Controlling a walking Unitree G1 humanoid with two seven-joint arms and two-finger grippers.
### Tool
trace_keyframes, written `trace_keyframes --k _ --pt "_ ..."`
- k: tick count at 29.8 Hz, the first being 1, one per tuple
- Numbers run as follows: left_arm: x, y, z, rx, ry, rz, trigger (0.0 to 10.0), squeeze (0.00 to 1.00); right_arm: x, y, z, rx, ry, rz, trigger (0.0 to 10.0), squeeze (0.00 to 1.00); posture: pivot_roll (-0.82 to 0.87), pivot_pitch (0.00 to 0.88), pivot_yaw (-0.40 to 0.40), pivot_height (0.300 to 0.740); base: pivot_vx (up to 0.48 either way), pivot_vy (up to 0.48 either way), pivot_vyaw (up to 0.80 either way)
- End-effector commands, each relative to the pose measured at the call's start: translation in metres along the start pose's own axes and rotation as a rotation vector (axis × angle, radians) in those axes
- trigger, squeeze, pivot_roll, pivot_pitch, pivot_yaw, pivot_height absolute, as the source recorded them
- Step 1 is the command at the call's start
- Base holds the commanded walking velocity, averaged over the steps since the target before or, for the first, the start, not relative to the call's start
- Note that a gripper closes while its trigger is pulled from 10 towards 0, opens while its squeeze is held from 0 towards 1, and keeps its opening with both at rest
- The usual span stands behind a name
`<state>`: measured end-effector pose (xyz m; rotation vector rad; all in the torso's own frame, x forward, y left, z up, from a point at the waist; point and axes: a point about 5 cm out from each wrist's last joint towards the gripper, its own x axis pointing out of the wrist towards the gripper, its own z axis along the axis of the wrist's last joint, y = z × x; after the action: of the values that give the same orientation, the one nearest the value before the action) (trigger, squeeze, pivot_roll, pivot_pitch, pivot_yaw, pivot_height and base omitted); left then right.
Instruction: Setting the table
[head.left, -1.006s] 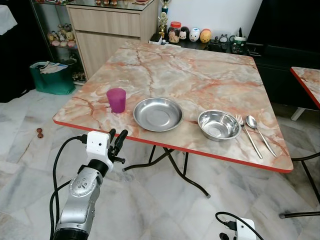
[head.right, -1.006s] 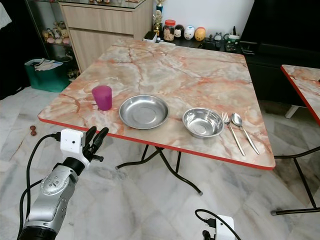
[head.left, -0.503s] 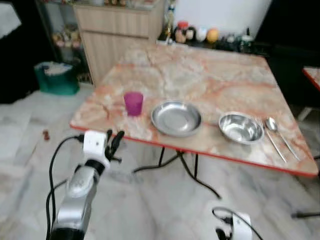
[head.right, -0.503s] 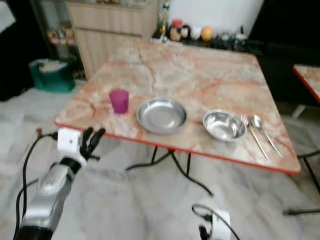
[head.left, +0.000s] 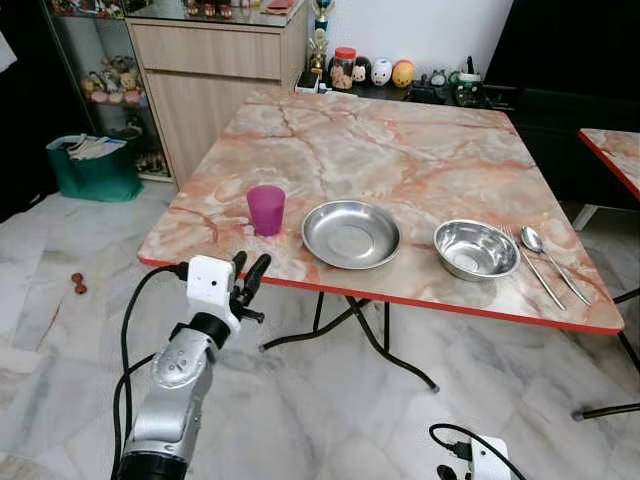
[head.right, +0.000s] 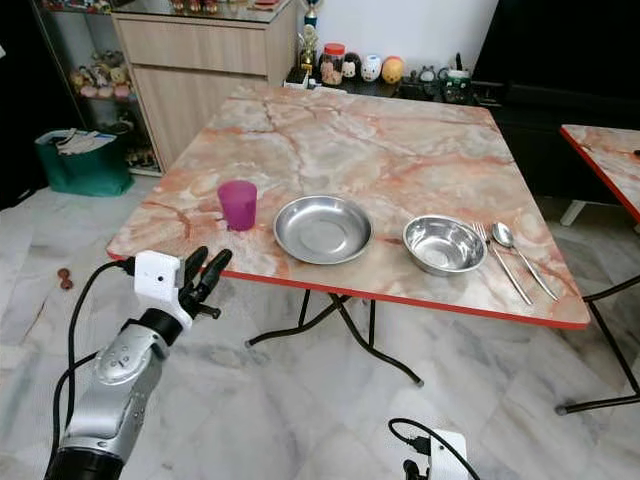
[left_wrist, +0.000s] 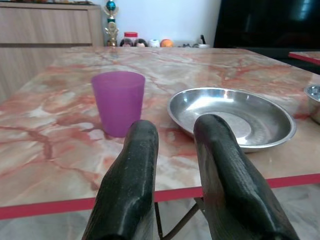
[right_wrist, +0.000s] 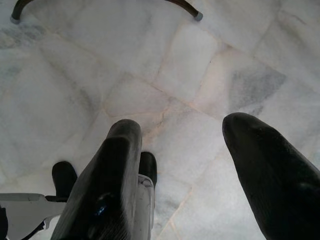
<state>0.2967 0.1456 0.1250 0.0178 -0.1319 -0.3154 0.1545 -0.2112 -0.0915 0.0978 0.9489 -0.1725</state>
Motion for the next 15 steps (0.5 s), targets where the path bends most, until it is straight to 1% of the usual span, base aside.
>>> trace_keyframes --k 1,9,15 --pt "0.0005 -0.0056 0.0006 -0.007 0.004 -0.022 10.0 0.00 0.0002 -0.0017 0.0021 0.005 -0.009 -0.005 10.0 0.00 0.12 0.000 -0.056 0.740 0.000 0.000 0.00" --pt "-0.0014 -0.0052 0.0025 -0.015 -0.001 -0.005 10.0 0.00 0.0001 -0.0014 0.0017 0.001 -0.008 -0.003 10.0 0.00 0.12 0.000 -0.055 0.740 0.000 0.000 0.00" --pt "0.0003 -0.0095 0.0043 -0.023 -0.010 -0.014 10.0 0.00 0.0000 -0.0008 0.0008 0.004 -0.005 -0.001 10.0 0.00 0.12 0.000 -0.052 0.740 0.000 0.000 0.00"
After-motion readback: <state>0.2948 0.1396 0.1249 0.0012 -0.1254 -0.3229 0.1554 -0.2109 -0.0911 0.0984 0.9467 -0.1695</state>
